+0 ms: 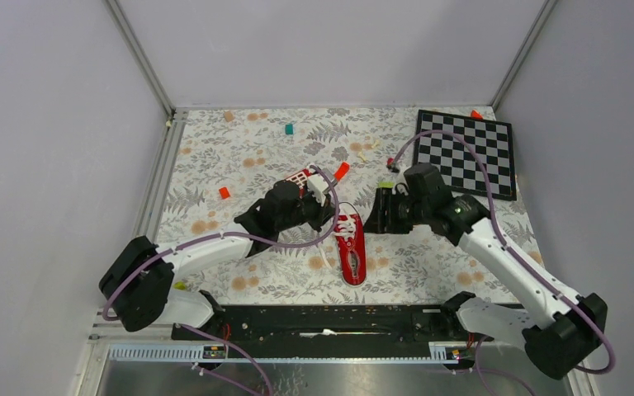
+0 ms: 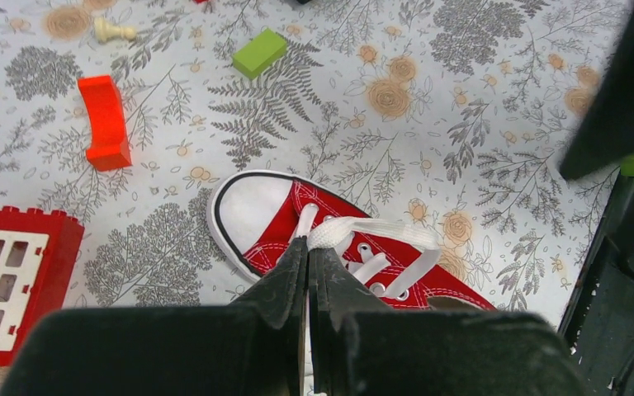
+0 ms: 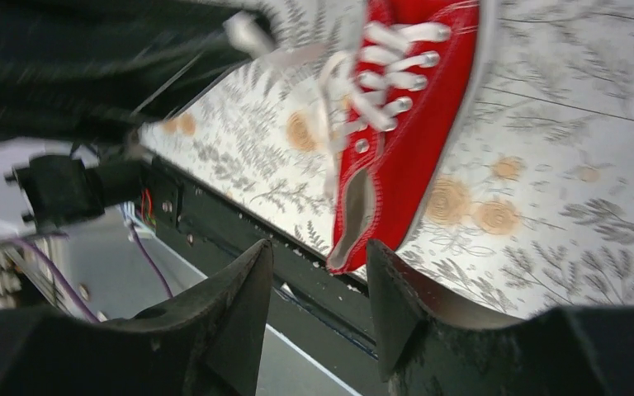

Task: Tie the shoes
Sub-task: Wrap the shoelace around the shoelace.

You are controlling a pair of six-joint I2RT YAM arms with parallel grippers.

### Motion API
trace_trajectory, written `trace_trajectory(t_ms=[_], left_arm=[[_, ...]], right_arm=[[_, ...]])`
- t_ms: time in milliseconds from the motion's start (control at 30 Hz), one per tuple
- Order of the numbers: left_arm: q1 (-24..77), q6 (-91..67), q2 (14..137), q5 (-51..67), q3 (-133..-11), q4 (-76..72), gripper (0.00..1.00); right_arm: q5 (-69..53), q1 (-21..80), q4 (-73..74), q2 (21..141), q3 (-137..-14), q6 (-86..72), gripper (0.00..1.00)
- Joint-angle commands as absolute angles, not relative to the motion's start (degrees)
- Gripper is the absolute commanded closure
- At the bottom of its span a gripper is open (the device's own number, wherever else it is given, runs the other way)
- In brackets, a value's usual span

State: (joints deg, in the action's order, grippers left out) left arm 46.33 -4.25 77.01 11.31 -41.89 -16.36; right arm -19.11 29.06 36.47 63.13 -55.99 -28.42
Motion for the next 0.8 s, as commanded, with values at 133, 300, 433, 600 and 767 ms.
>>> trace_trajectory(t_ms=[133,300,433,600,767], left_arm=[[44.5,-8.0,79.2,10.2,-44.6,-15.8,1.00],[44.2,-9.6,80.4,10.0,-45.3,-13.6,1.00],[43.9,-10.8,81.3,10.2,-46.0,-12.8,1.00],[42.0,-13.0,81.4,13.5,-44.9,-14.4,1.00],[37.9,-15.8,85.0,25.3,-46.7,-12.9,1.00]], right_arm=[[-5.0,50.8,19.3,60.4,-46.6,-27.4,0.47],[4.2,59.9,5.3,65.7,-41.7,-26.5,0.49],[10.4,63.3,-3.5,71.3,-39.6,-25.2,0.49],[15.7,65.1,-8.8,77.0,-38.2,-24.8,0.49],[17.5,65.6,-12.6,80.3,-36.1,-25.4,0.49]])
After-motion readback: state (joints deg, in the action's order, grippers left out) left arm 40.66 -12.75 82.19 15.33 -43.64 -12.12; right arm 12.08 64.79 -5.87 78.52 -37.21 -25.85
